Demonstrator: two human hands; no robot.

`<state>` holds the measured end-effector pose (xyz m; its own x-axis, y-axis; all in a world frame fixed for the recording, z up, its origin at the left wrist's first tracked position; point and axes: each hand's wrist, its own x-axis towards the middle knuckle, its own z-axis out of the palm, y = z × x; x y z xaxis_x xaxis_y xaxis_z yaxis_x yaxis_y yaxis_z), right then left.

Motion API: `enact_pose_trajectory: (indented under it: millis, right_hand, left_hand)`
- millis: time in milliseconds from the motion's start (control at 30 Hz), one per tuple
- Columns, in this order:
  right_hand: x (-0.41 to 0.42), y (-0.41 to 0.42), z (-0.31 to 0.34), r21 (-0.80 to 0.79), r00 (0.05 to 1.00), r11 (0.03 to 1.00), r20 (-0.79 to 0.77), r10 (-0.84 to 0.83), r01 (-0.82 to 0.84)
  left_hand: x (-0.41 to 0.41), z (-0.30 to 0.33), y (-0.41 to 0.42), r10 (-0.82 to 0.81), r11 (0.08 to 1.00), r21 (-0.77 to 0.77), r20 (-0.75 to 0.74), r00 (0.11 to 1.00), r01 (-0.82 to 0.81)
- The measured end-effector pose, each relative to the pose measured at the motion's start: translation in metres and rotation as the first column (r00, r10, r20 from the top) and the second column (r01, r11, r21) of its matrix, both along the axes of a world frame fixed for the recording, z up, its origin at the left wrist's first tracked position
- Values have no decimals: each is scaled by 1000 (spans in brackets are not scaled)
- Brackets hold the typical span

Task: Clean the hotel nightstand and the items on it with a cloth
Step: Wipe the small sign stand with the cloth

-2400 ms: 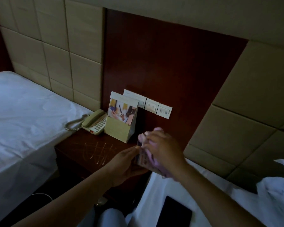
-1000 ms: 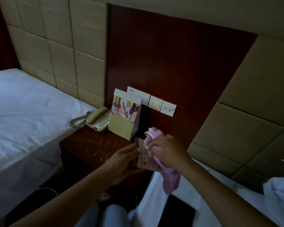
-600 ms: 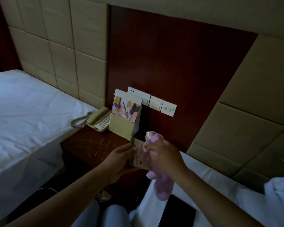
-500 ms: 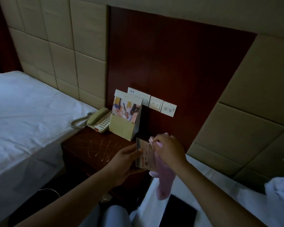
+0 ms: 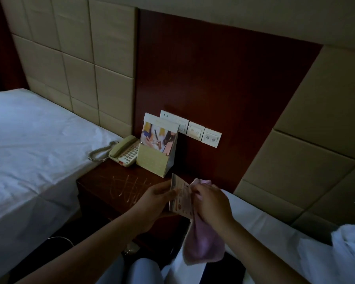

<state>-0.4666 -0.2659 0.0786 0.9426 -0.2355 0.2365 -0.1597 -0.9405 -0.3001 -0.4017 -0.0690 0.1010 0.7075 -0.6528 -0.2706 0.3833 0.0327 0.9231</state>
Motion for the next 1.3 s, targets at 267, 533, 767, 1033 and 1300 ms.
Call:
enact_pose_trajectory:
  millis: [267,533,767,1033,1300]
  right_hand:
    - [-22,-9,28,241,987,971,-155,33,6]
    - [0,-56,56,-40,961,985,228,-157,170]
    - [16,-8,0,-453,993,884,-83,84,-113]
    - [15,-18,-5,-474,995,875,-38,92,-99]
    - [-1,-3,-35,-457,971,871,-222,87,-183]
  left_hand:
    - [34,12,10,85,987,124,156,984,-104]
    - [22,26,-2,-11,990,138,258,966,-26]
    - [12,26,-3,33,991,114,277,960,-67]
    - [9,21,-3,2,990,136,244,970,-36]
    - [21,18,-4,100,983,138,124,987,-117]
